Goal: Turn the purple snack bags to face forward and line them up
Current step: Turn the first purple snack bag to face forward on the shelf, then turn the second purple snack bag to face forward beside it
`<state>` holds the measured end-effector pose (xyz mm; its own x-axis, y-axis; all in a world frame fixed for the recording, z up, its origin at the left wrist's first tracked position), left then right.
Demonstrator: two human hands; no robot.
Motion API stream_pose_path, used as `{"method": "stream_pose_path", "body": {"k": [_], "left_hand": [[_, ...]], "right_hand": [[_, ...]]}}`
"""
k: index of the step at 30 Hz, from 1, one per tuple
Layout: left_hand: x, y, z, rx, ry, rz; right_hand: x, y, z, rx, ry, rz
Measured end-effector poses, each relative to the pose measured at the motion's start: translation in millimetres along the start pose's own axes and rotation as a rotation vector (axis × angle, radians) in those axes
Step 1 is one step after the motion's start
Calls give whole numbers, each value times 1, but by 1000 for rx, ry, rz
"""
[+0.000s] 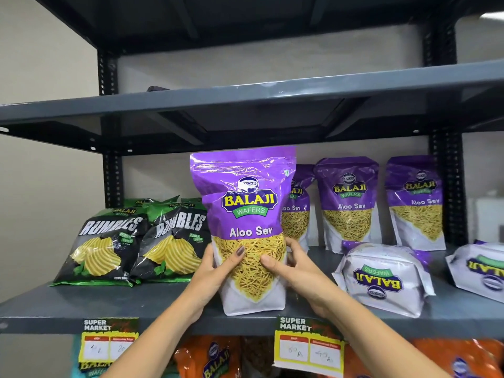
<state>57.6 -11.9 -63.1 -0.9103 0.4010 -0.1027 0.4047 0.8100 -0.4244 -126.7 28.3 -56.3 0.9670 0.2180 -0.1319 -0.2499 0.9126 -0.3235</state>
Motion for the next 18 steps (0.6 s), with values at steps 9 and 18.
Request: {"method": "stream_pose_path", "body": {"k": [9,18], "left_hand": [[75,34,-55,928,-462,-482],[179,-81,-19,-236,-250,128]], "right_hand": [[-59,58,77,-254,494,-454],[-176,98,52,631,898,-585]]}}
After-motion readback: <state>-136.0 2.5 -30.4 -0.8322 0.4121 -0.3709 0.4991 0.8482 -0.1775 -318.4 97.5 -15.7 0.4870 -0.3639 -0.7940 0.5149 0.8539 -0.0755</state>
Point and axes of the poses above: each hand's wrist, its own y-axis away from the middle knuckle, its own x-axis out of the palm, z = x × y, the point moved 1 cm from there along -y, towards the middle knuckle, and after that the axes turned 10 degrees about z, right-handed, at the moved point
